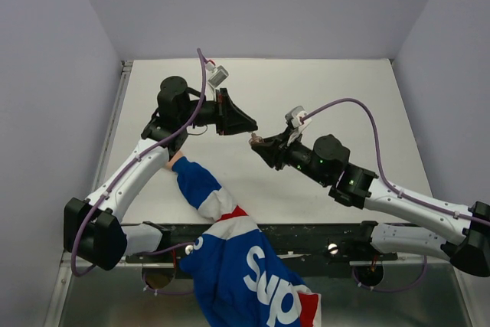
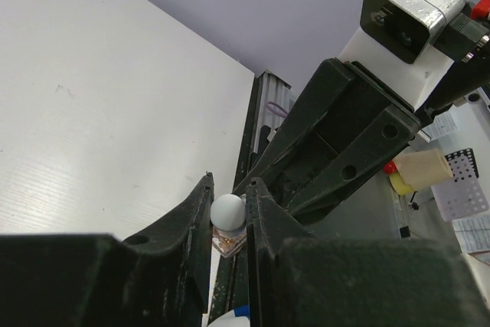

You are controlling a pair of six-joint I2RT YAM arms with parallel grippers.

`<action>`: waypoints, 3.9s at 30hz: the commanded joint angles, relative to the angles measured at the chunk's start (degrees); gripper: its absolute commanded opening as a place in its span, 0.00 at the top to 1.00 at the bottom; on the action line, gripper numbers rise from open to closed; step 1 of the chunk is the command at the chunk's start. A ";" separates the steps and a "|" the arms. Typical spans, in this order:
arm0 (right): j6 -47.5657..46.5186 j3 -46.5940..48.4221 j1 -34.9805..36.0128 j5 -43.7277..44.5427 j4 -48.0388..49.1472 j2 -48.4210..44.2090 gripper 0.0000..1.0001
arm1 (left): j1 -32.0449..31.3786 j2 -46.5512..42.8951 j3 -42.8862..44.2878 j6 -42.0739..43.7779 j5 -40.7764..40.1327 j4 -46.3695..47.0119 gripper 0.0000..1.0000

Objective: Paint the nails

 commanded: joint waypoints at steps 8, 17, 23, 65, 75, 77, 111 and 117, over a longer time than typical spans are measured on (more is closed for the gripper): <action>0.80 -0.21 0.36 1.92 3.58 -1.94 0.99 | -0.68 -1.59 -0.24 1.74 -1.21 -1.24 1.00; 0.89 -0.21 0.27 2.53 4.90 -2.38 0.99 | -1.74 -1.32 -2.53 -1.87 -1.38 4.22 1.00; 0.71 -0.56 0.28 2.97 5.95 -2.73 0.99 | -3.58 -1.15 -4.11 -3.53 -2.35 7.56 1.00; -0.96 -3.64 0.27 4.38 7.89 -7.65 0.99 | -5.96 -11.77 -4.63 2.97 -23.68 2.64 0.05; -1.13 -3.46 0.36 3.68 7.98 -6.51 0.99 | -7.10 -14.24 -5.17 -2.13 -33.72 -1.75 0.16; -1.22 -3.03 0.36 3.76 7.54 -5.90 0.99 | -7.62 -14.15 -5.87 -2.74 -33.81 -1.06 0.17; -0.25 -2.32 0.27 2.27 5.43 -4.93 0.99 | -14.66 -11.08 -4.38 -0.11 -36.36 -2.99 0.72; 0.19 -2.32 0.28 2.88 5.34 -4.84 0.99 | -15.01 -10.90 -4.55 1.47 -33.99 -2.37 0.87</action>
